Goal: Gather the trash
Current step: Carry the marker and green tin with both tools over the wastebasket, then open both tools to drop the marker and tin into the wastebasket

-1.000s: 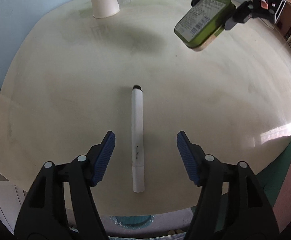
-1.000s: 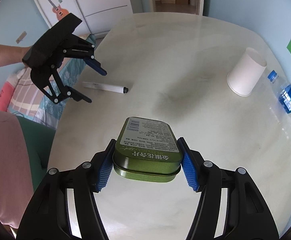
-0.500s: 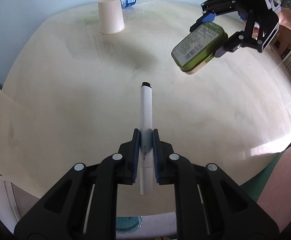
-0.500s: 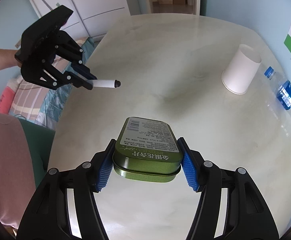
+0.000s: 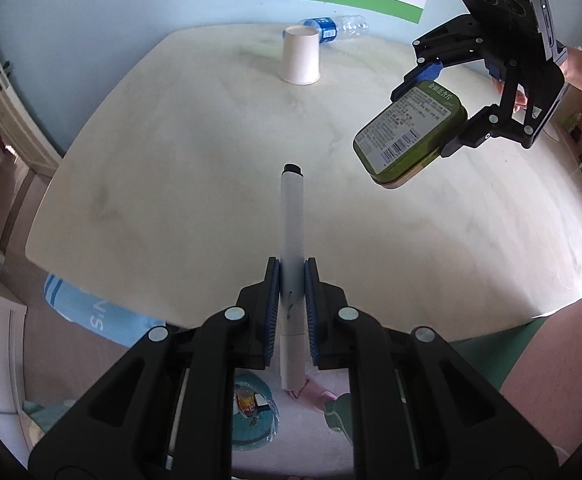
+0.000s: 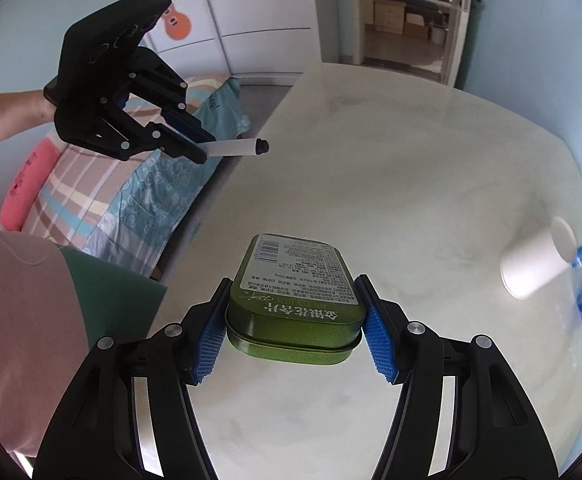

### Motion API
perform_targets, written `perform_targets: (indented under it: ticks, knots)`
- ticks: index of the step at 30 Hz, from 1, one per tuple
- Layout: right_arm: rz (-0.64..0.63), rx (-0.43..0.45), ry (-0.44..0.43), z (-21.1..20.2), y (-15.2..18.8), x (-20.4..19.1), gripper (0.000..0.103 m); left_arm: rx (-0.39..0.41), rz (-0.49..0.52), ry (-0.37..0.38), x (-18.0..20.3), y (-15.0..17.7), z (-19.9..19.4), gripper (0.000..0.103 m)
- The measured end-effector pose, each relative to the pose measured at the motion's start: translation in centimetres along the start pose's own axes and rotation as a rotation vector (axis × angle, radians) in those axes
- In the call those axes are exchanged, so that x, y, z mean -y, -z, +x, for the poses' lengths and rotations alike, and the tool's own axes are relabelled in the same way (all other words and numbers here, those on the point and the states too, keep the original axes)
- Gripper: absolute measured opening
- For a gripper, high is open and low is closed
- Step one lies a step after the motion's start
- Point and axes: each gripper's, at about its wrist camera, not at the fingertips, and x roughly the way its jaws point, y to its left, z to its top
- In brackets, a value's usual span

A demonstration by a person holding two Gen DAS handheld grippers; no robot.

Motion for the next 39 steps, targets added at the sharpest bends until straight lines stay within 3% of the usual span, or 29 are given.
perform_targets:
  ticks: [6,15,20,25,26,28,29,33,39]
  knots:
    - [-0.122,-0.026,-0.099,5.1,-6.9,-4.9,0.062,-0.017,-0.181,-0.037,-4.8,8.3,-2.6,0.011]
    - [-0.265,-0.122,-0.267,17.2,-17.3,-13.8,0.062,-0.094,-0.391,-0.069,-11.2,22.4,-4.6,0.011]
    - [-0.296,-0.203,-0.332,24.6,-20.4,-18.7,0.062,-0.142,-0.453,-0.045,-13.5,26.4,-2.3,0.011]
    - [-0.309,-0.299,-0.361,31.1,-21.0,-22.1,0.062,-0.180,-0.516,-0.017,-15.4,29.6,0.8,0.011]
    - [-0.317,-0.319,-0.356,32.4,-21.0,-22.8,0.063,-0.194,-0.533,-0.006,-15.8,30.2,1.5,0.014]
    - [-0.309,-0.356,-0.349,35.0,-21.1,-23.7,0.066,-0.239,-0.539,-0.020,-16.4,31.0,3.1,0.041]
    - [-0.296,-0.365,-0.351,35.4,-20.8,-23.8,0.071,-0.252,-0.530,-0.026,-16.6,31.3,3.8,0.062]
    - [-0.248,-0.383,-0.327,37.0,-21.0,-23.7,0.074,-0.278,-0.525,-0.041,-17.1,32.6,4.6,0.062]
    - [-0.225,-0.327,-0.294,33.5,-21.3,-22.3,0.077,-0.259,-0.487,-0.079,-16.4,32.9,2.3,0.066]
